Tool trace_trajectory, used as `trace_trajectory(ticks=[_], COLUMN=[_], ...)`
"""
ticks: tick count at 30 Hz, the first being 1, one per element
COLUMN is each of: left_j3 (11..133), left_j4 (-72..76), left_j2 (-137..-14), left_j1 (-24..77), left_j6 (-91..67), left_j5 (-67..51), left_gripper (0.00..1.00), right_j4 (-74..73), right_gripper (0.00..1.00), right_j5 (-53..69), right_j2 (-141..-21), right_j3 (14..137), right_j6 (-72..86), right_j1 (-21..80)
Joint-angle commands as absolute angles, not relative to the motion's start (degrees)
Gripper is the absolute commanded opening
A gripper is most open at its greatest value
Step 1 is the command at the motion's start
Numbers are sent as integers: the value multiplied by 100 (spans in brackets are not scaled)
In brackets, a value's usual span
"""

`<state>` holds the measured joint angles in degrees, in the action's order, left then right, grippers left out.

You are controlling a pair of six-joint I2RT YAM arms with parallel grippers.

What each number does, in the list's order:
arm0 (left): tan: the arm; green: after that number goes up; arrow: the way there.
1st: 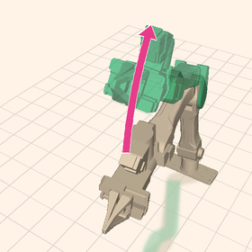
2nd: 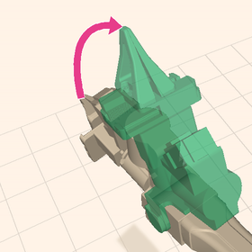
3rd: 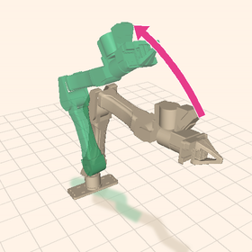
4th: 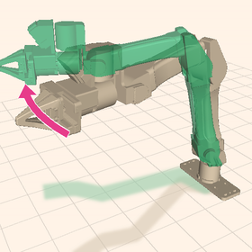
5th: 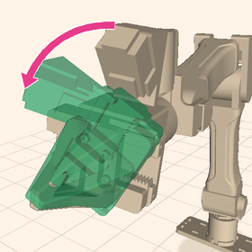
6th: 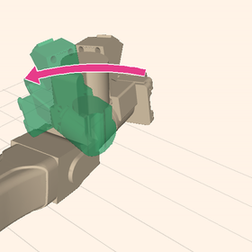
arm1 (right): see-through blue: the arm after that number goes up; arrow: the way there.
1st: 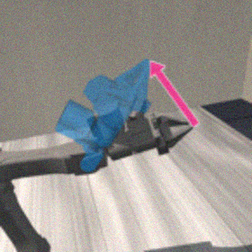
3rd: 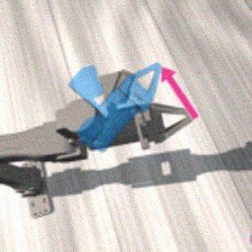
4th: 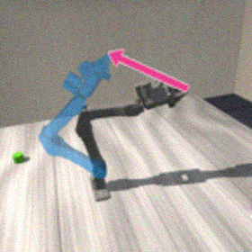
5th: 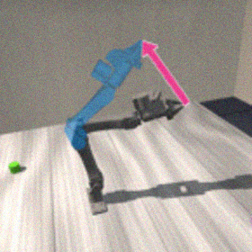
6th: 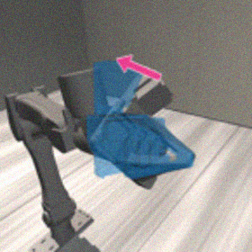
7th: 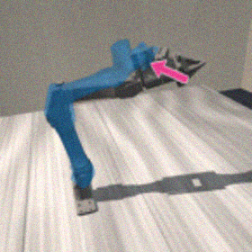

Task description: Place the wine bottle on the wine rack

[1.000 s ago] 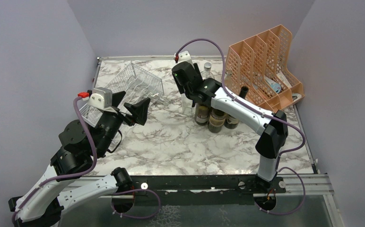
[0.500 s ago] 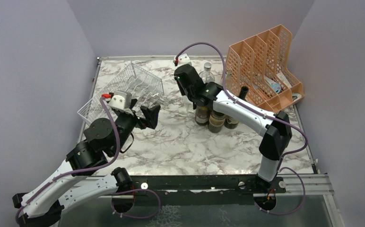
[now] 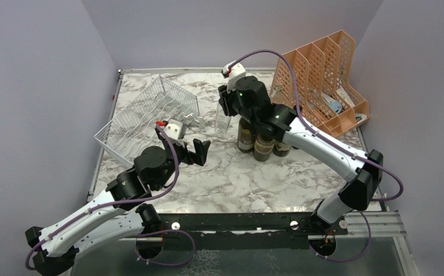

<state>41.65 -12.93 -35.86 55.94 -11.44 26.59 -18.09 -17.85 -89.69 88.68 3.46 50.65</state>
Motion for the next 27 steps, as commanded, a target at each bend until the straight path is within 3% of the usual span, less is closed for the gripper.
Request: trace_trajectory(ticks=[1, 17, 27], left_j3=[3626, 2404, 2586], left_j4=[-314, 1640, 2209], left_j2=[-3573, -4223, -4786], left_j1=[5590, 5590, 5590], left_j6=[-1019, -483, 156], left_j5=[2196, 169, -1104], left_gripper=[99, 99, 85], right_j4=[-1661, -2795, -2986], right_gripper=[9, 7, 7], right_j5=[-862, 637, 1447], right_j2=[-8302, -6386, -5842], right_j3=[8591, 7613, 7521], right_j6=[491, 1188, 1140], right_j1=[5058, 5061, 5063])
